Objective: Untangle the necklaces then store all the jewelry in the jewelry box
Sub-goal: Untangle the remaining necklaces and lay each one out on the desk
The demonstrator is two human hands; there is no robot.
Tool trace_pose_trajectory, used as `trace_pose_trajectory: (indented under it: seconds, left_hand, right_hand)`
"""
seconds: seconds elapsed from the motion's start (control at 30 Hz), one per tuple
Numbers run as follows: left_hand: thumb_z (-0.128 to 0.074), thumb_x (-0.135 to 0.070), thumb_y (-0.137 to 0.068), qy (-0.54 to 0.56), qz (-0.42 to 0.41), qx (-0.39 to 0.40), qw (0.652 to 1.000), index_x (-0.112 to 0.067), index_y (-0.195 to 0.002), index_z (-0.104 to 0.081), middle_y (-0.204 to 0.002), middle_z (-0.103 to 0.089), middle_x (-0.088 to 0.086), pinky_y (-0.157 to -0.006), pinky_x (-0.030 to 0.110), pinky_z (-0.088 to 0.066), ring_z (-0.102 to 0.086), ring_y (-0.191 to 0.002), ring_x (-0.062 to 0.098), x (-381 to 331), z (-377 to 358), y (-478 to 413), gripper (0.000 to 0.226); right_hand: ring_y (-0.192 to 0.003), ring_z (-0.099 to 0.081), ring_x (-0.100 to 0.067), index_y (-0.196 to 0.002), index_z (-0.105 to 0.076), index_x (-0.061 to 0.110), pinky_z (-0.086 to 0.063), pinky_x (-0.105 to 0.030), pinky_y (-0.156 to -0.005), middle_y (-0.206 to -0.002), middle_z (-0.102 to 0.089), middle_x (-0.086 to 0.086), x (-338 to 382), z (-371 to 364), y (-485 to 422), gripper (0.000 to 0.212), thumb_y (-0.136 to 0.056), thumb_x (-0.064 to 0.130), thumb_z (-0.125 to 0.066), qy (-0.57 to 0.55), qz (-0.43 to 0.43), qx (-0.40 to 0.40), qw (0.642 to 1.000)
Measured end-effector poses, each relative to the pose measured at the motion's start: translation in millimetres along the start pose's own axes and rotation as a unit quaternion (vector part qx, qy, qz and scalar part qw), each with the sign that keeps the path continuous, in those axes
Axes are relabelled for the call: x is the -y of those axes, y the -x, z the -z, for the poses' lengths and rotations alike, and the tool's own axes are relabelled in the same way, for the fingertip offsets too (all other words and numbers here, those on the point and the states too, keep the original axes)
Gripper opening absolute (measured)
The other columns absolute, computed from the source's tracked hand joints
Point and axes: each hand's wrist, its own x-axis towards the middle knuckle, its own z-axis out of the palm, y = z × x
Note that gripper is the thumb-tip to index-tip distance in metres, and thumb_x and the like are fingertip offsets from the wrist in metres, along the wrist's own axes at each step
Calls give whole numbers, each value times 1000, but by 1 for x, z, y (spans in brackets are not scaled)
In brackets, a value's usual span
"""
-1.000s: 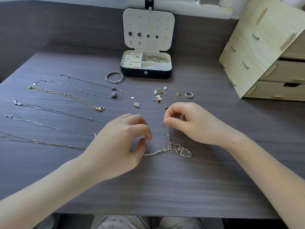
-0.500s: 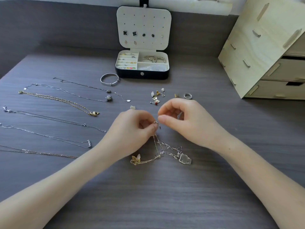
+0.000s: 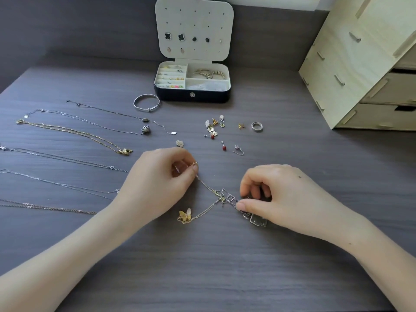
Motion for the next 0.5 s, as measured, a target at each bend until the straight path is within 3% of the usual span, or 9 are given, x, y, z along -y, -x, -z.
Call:
trace_pose_trajectory:
  seconds: [0.07, 0.13, 0.2, 0.3, 0.4, 0.5]
  left_hand:
    - [-66, -23, -84, 35, -1, 7, 999, -26, -71, -63, -63, -65, -10, -59, 15, -40, -56, -65, 5, 0, -1, 0, 13]
    - [-65, -28, -80, 153, 13, 30, 988, -21, -74, -65, -67, -69, -8, -65, 22, -47, -62, -62, 8, -4, 1, 1, 10]
    - [-63, -27, -76, 278, 12, 55, 959, -13, -77, -66, -72, -71, -1, -63, 18, -48, -66, -66, 12, -9, 7, 4, 15]
    - [-67, -17, -77, 363, -42, 120, 923, -4, -78, -66, -75, -71, 6, -63, 13, -47, -67, -70, 13, -16, 18, 11, 13]
    - [-69, -25, -76, 342, -99, 202, 912, -11, -78, -70, -78, -71, 4, -69, 22, -50, -66, -75, 24, -15, 23, 17, 14]
    - [-64, -26, -81, 237, -157, 246, 927, -16, -80, -71, -79, -69, -2, -70, 25, -48, -62, -74, 20, -9, 20, 22, 13]
  right_hand:
    - [-68, -50, -3, -73, -59, 27, -34, -19, -58, -67, -58, 10, 1, 0, -1, 15, -79, 38, -68, 2, -11, 1, 1000]
    - [-64, -50, -3, -73, -60, 27, -34, -19, -57, -66, -60, 10, 1, 0, -2, 14, -82, 35, -66, 7, -21, 2, 1000]
    - [-62, -50, -4, -71, -59, 28, -37, -19, -59, -66, -59, 10, 2, -1, -3, 15, -85, 34, -62, 18, -30, 4, 999]
    - [-62, -48, -4, -71, -55, 30, -38, -22, -61, -65, -55, 12, 2, -2, -5, 18, -88, 34, -58, 35, -44, 4, 998]
    - [-63, -46, -2, -75, -54, 30, -36, -25, -63, -64, -52, 14, 0, -3, -6, 16, -90, 34, -57, 40, -60, -10, 997]
    - [-66, -46, -2, -78, -55, 30, -35, -25, -65, -66, -53, 15, -1, -4, -6, 13, -90, 34, -57, 43, -66, -20, 997]
